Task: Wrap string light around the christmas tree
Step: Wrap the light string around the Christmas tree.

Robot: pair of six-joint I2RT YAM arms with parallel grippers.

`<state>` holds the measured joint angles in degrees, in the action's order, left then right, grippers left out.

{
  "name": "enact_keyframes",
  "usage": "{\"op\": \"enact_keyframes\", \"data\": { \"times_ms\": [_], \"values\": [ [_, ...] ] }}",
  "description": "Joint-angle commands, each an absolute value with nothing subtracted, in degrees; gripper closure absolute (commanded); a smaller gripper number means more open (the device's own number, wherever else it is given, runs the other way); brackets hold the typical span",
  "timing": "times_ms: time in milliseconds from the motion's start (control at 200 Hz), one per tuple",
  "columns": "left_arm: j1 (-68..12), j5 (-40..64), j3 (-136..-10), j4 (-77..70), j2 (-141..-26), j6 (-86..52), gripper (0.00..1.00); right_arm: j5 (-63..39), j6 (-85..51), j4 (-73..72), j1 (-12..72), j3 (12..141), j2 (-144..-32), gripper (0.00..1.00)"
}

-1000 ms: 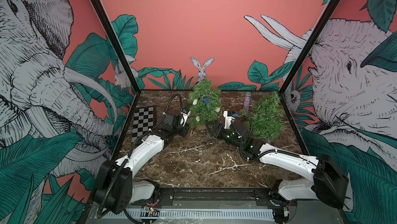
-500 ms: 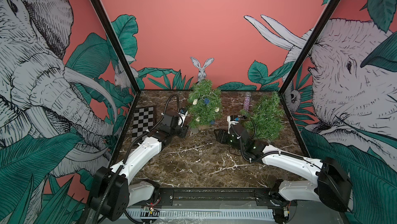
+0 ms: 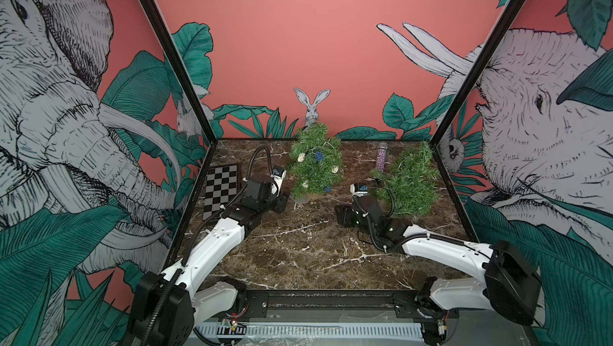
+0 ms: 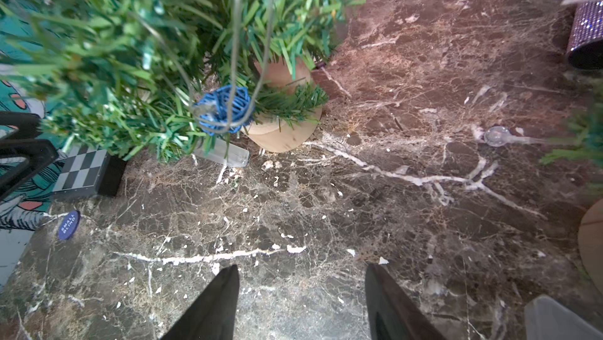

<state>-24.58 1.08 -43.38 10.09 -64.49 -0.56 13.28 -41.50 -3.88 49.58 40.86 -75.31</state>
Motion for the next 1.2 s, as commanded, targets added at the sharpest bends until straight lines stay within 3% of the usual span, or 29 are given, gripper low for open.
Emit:
{"op": "enact_keyframes", "data": {
  "times_ms": [0, 175, 520, 685, 965, 1025, 1100, 1190],
  "values": [
    [-24.3, 1.8, -42.9, 6.3, -63.5, -2.2, 0.43, 14.1, -40.4, -6.5, 49.4, 40.6, -76.5, 0.36],
    [-24.3, 1.8, -41.7, 5.3, -63.4, -4.9, 0.43, 13.4, -38.0, -4.1, 49.2, 41.7, -77.8, 0.35],
    [-24.2, -0.7, -43.2, 13.4, -58.7, -12.6, 0.35, 16.5, -31.0, 25.7, 48.8, 49.0, -68.4, 0.37],
    [-24.2, 0.8, -48.4, 21.5, -58.5, -14.0, 0.36, 15.5, -29.5, 31.2, 48.7, 51.9, -67.0, 0.48],
    [-26.3, 1.2, -49.3, 21.9, -57.5, -14.5, 0.35, 13.3, -24.7, 30.5, 48.6, 60.1, -70.6, 0.56],
    [-27.3, -0.2, -48.9, 21.6, -57.8, -14.0, 0.35, 14.2, -24.5, 31.2, 48.3, 60.0, -71.6, 0.61],
    [-28.4, -1.6, -49.0, 22.1, -57.5, -13.4, 0.35, 17.5, -24.4, 33.9, 48.3, 60.9, -70.9, 0.79],
    [-29.2, -4.2, -48.0, 21.6, -55.4, -12.0, 0.35, 18.7, -22.6, 35.5, 48.4, 61.8, -65.2, 0.91]
  ]
}}
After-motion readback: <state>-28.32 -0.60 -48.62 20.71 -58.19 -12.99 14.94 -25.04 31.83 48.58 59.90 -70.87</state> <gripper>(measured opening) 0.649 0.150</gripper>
